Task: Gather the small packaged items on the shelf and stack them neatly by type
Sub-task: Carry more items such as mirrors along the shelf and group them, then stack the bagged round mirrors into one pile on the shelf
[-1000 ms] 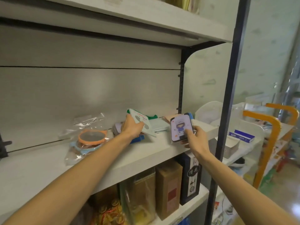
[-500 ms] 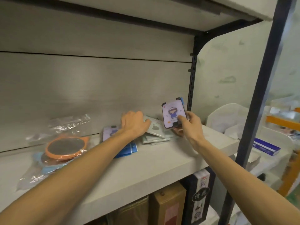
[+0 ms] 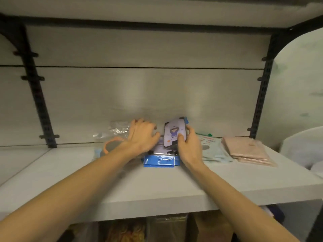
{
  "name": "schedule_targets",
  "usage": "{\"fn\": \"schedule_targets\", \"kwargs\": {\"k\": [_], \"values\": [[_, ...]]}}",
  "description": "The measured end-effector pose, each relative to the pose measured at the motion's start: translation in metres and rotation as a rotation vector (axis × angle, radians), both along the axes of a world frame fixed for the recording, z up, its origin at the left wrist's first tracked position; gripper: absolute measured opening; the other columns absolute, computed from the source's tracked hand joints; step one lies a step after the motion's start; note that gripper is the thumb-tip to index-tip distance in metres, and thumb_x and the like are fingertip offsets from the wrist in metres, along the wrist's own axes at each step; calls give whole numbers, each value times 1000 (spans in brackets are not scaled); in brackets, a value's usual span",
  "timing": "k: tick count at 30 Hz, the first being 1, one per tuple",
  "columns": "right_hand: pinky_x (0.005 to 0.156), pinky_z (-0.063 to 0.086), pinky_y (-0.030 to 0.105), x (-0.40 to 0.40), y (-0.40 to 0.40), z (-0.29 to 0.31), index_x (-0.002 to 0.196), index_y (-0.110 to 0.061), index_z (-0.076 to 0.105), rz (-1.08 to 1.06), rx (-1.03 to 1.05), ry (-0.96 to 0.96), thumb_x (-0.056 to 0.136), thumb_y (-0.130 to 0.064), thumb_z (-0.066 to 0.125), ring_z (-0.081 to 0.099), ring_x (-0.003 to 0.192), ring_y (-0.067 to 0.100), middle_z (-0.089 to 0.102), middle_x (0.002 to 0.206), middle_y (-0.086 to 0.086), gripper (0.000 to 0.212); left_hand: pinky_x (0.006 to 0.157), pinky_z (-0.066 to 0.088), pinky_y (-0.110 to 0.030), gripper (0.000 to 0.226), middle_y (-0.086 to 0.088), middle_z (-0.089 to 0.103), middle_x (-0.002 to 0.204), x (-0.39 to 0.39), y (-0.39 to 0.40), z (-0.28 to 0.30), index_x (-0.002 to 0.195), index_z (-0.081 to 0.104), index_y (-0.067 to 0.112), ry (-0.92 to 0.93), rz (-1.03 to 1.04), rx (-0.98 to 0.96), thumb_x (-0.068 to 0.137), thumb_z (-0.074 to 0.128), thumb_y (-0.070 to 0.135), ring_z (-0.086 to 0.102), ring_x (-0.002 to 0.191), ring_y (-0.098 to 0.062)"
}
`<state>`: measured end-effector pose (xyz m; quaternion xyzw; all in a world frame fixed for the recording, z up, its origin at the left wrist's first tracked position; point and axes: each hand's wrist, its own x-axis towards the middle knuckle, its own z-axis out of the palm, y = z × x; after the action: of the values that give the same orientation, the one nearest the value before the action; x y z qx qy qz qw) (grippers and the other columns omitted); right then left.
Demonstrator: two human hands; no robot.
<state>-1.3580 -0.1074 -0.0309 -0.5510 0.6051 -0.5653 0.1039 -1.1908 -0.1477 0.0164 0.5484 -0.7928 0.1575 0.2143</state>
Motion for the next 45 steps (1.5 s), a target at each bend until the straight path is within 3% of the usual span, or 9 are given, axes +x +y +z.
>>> {"fn": "schedule_targets", "kwargs": {"k": [6,10,15,23,28,31,35,40,45], "values": [[85,41,40,5,10,-5,98,-10,68,-169,180,556,99,-46,48,53,105,35,71,103,16,41,109,27,-42,45,0,65,129,23,30,-17,120,68,23,-104,91,-30,99,39,49,50,124,-23],[97,38,44,9,17,-1,110,-9,66,-198,130,611,101,-43,42,48,121,38,68,116,17,42,114,21,-45,46,-1,60,134,39,49,-20,124,65,21,-123,101,-98,100,38,50,48,127,-24],[115,27,50,37,31,10,140,-4,48,-145,33,735,98,-34,50,26,146,42,44,149,19,51,114,29,-51,51,-6,56,139,76,78,-20,134,58,19,-141,85,-200,99,37,51,49,128,-29],[119,27,52,144,70,30,149,-4,37,-95,-267,655,94,-32,56,19,151,37,31,159,19,64,120,25,-53,55,-11,49,148,178,122,-9,142,51,13,-116,78,-365,101,39,48,44,136,-30],[123,20,45,243,108,70,154,-9,31,8,-578,390,96,-28,56,16,153,28,26,163,12,66,122,23,-54,53,-14,49,151,267,175,14,142,52,8,-17,-163,-722,95,59,31,48,137,-28],[125,15,41,312,134,93,155,-9,29,40,-702,287,98,-26,54,13,154,26,22,165,11,65,122,23,-53,54,-18,49,149,326,205,26,142,45,7,117,-207,-850,94,55,30,46,139,-30],[125,17,44,410,161,100,153,-2,31,122,-819,320,97,-25,55,16,153,33,22,163,18,65,120,24,-56,58,-16,43,153,420,230,21,146,43,4,214,-18,-793,95,54,30,40,143,-30],[123,21,46,528,160,79,155,-5,28,237,-740,662,99,-34,50,10,155,32,17,166,17,67,120,24,-51,59,-13,41,153,552,261,-7,147,41,8,38,370,-520,97,50,39,40,140,-31],[120,26,49,637,142,51,151,-3,36,395,-588,753,98,-34,45,18,152,34,30,161,17,62,114,30,-51,71,-17,46,144,679,296,-21,148,35,4,-47,652,-375,91,53,41,46,129,-36]]}}
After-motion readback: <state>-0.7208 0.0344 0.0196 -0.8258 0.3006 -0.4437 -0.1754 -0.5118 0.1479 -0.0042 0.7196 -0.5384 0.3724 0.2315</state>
